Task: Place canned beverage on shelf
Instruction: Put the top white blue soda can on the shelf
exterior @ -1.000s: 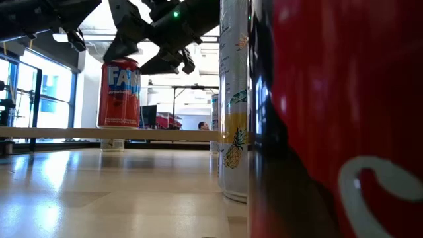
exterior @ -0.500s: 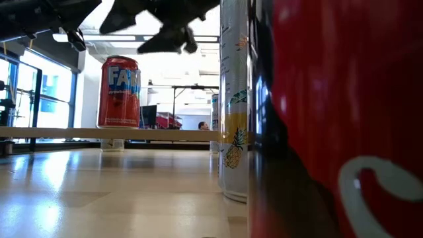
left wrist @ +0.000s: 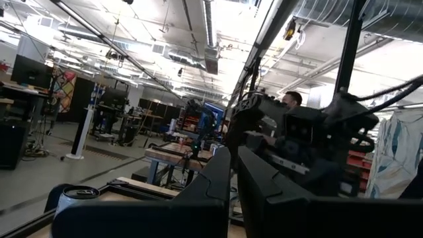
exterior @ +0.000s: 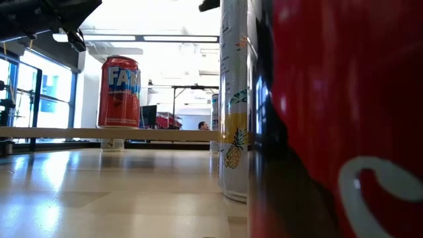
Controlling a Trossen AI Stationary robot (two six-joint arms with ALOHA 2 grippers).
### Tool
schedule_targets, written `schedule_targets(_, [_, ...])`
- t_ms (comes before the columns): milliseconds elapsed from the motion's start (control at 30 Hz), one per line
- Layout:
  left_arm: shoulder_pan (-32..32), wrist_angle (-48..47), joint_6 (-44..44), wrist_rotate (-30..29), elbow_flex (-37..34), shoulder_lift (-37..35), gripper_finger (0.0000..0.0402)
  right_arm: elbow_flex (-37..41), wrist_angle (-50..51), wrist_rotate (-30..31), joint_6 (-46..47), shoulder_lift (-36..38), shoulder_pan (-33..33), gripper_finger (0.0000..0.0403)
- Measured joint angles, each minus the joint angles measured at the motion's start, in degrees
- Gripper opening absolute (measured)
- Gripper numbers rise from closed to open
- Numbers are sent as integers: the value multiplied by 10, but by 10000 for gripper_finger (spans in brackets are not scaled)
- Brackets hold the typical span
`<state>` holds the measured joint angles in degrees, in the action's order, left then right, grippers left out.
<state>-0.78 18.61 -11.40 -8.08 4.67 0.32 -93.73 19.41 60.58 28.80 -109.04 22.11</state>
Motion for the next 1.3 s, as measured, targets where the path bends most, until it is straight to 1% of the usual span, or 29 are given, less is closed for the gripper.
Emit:
schedule_targets(133, [0, 0, 0, 0, 0, 0, 8, 0, 106, 51, 90, 20, 19, 357])
schedule_targets(200, [0, 0, 0, 0, 0, 0, 7, 0, 180, 65, 157, 32, 23, 357])
schedule_targets(267, [0, 0, 0, 0, 0, 0, 7, 0, 265, 64, 240, 43, 21, 357])
schedule_targets(333, [0, 0, 0, 0, 0, 0, 7, 0, 359, 44, 347, 50, 16, 357])
schedule_targets(400, [0, 0, 0, 0, 0, 0, 7, 0, 458, 11, 467, 52, 10, 357])
schedule_targets(467, [0, 0, 0, 0, 0, 0, 7, 0, 542, -37, 579, 53, 3, 357])
schedule_targets(533, [0, 0, 0, 0, 0, 0, 8, 0, 604, -93, 667, 53, -2, 357])
schedule_targets(633, [0, 0, 0, 0, 0, 0, 7, 0, 661, -178, 766, 56, -4, 357])
schedule_targets(767, [0, 0, 0, 0, 0, 0, 7, 0, 696, -297, 911, 88, 1, 357])
schedule_targets(867, [0, 0, 0, 0, 0, 0, 7, 0, 705, -367, 957, 115, 1, 358])
schedule_targets(1000, [0, 0, 0, 0, 0, 0, 8, 0, 706, -420, 954, 150, 0, 358])
schedule_targets(1200, [0, 0, 0, 0, 0, 0, 7, 1, 706, -545, 953, 193, 0, 358])
schedule_targets(1233, [0, 0, 0, 0, 0, 0, 7, 4, 705, -557, 953, 199, 0, 358])
schedule_targets(1300, [0, 0, 0, 0, 0, 0, 7, 16, 706, -560, 953, 208, 1, 358])
